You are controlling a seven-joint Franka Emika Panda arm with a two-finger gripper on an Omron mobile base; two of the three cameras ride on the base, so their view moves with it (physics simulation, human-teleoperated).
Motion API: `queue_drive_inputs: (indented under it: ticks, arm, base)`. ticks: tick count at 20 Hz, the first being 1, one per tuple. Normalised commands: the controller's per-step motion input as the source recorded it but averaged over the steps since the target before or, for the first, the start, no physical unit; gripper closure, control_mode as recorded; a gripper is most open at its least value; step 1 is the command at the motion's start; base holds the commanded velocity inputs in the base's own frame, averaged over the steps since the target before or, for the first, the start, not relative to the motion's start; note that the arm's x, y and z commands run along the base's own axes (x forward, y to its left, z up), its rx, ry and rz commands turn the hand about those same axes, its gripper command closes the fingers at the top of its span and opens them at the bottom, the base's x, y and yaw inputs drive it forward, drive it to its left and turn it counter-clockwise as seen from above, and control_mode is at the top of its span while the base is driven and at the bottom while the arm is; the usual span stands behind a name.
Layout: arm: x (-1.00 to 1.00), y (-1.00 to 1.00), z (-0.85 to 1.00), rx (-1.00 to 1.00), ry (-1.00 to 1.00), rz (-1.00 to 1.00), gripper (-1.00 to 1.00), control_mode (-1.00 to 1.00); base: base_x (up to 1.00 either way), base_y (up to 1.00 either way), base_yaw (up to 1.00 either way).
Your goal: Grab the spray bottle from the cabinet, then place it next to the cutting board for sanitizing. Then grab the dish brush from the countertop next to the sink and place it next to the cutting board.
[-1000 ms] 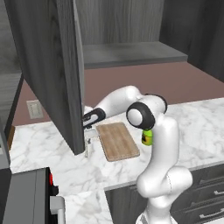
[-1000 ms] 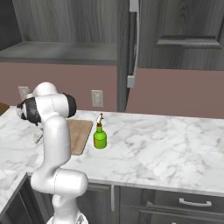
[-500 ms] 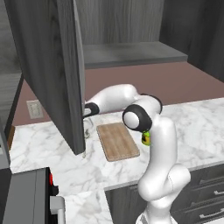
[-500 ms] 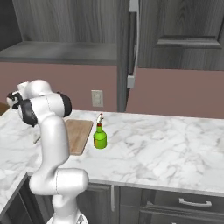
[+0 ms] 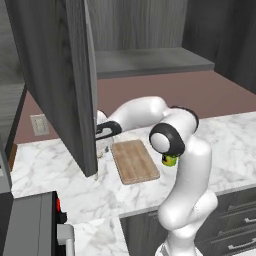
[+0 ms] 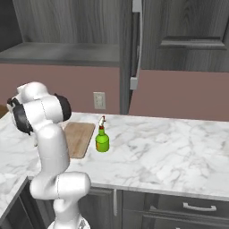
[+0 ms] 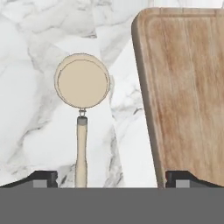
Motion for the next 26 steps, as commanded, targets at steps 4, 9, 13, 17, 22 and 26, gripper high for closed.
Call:
queue_drive_inputs:
  ticks: [4,9,13,17,22,26]
  arm:
    - [-0.55,-0.70,-0.01,0.11,-0.22,0.00,-1.00,-1.00]
    - [-0.59,-0.83,0.04,0.10,-0.21,0.00,-1.00,-1.00]
    - [-0.84,-0.69,0.55,0.15,-0.33,0.00,-1.00,-1.00]
    - [-0.74,-0.24,0.96,0.15,-0.22,0.00,-1.00,-1.00]
    - [-0.69,-0.25,1.00,0.16,-0.15,0.00,-1.00,-1.00]
    - [-0.67,-0.27,1.00,0.09,-0.15,0.00,-1.00,-1.00]
  base:
    - [0.00,0.00,0.00]
    - [0.00,0.00,0.00]
    - [0.00,0.00,0.00]
    - [0.00,0.00,0.00]
    - [0.00,0.00,0.00]
    - [0.00,0.00,0.00]
